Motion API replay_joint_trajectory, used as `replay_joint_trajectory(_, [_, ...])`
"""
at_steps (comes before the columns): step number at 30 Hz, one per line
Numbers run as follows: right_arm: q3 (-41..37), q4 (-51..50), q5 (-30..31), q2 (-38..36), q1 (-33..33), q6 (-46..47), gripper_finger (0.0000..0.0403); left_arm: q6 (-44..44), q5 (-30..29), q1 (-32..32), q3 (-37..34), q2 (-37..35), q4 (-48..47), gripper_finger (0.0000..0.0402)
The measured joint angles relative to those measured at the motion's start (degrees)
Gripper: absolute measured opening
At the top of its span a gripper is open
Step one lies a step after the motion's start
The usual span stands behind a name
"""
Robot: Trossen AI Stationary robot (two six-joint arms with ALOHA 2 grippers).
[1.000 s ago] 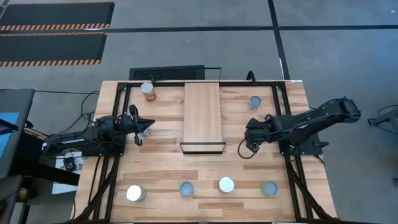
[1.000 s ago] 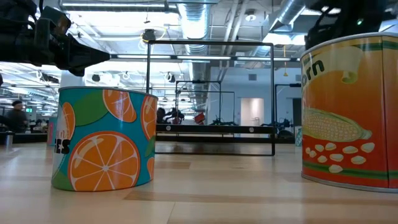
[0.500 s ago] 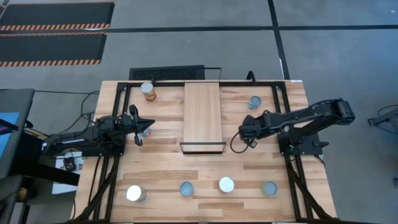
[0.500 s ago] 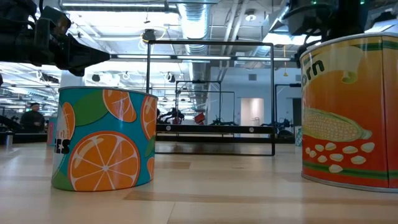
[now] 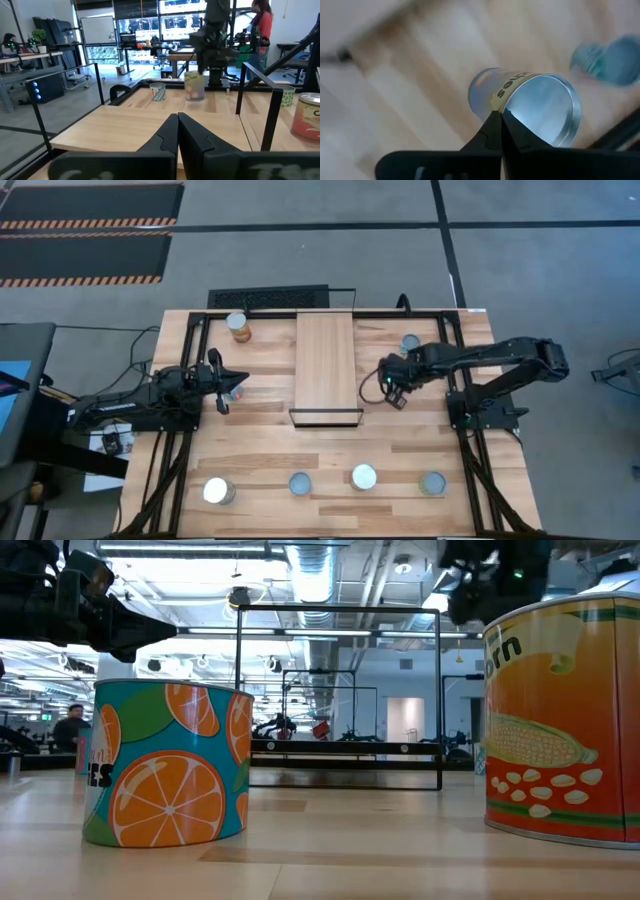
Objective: Pick and place cans onto a shelf
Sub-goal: Put the top large canned peaches on the shelf
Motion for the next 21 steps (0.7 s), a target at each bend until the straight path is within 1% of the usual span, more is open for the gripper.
replay_joint_trajectory(5, [6.83,0.19,0.61,0.84,-3.16,-1.06,0.0004,-0.05,0.01,-0.01,0.00,0.01,0.00,0.0000])
replay_joint_trajectory(9, [14.77,1.91,1.49,4.64,-6.91,-4.77,0.0005,0.18,0.00,-0.01,0.02,0.00,0.00,0.0000])
replay_joint_trajectory(12, [22.38,3.12,1.70,10.01,-10.22,-11.19,0.0005,-0.04,-0.01,0.01,0.01,-0.01,0.00,0.0000])
replay_joint_trajectory(16, [33.08,3.00,1.27,19.58,-14.65,-20.82,0.0004,0.11,-0.01,-0.01,0.01,0.00,0.01,0.0000])
replay_joint_trajectory(21, [45.17,2.43,-1.97,30.70,-19.11,-29.52,0.0004,0.17,0.01,0.01,0.00,-0.01,0.02,0.0000])
